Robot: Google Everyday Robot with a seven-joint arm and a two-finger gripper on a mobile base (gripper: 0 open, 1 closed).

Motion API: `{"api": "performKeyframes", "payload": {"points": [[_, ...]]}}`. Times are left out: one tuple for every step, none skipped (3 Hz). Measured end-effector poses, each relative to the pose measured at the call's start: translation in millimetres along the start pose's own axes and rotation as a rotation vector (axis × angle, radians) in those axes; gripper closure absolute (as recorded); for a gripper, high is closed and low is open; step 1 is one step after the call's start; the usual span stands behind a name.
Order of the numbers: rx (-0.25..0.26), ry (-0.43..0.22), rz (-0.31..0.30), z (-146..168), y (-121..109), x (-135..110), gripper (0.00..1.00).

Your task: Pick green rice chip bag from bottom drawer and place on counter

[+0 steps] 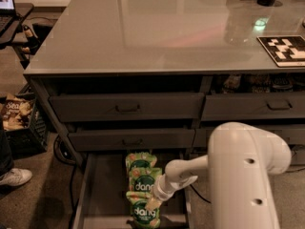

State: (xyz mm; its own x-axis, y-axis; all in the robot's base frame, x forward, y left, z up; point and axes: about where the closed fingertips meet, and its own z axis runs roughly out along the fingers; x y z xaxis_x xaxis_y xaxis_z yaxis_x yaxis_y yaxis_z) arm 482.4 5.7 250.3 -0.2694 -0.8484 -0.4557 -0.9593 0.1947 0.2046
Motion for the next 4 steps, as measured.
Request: {"api": "performKeyframes", "payload": {"points": [[0.016,-0.049,0.051,-25.8,22.8,-5.4,1.00],[0.023,-0.075,0.076,-46.2,41.9,-9.1,1.00],[0.029,-0.090,0.082,-66.4,52.4,-14.9,1.00],[0.062,-0.083,0.058,-94.1,45.3,-26.7,1.00]]}}
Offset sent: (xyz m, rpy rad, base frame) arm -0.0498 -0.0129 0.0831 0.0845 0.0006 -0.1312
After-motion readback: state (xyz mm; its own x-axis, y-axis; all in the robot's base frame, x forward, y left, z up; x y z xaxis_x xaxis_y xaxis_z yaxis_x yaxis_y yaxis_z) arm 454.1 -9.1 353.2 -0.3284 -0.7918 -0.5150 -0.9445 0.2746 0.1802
